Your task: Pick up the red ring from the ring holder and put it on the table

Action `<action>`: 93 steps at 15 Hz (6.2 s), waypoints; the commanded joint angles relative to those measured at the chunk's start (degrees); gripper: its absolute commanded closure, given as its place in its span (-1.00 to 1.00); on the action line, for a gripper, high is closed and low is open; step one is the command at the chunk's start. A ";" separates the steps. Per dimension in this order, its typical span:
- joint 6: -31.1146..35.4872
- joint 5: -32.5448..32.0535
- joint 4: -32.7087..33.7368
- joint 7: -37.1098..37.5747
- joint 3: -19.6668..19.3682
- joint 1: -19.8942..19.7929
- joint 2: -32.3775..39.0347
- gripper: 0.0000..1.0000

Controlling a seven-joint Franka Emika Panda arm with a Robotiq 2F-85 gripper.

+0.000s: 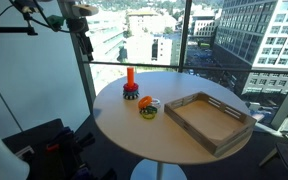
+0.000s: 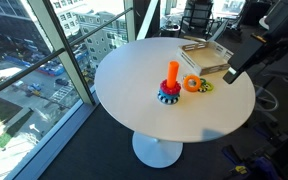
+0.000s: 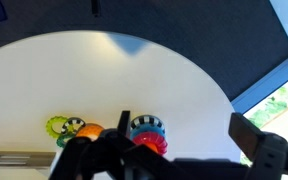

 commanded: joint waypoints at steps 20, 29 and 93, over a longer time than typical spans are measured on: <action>11.64 -23.55 11.54 16.22 -1.80 -3.88 25.45 -1.00; 13.01 -22.86 14.39 18.81 -4.19 -3.50 30.97 -1.00; 22.71 -18.00 22.82 23.16 -14.48 11.01 48.79 -1.00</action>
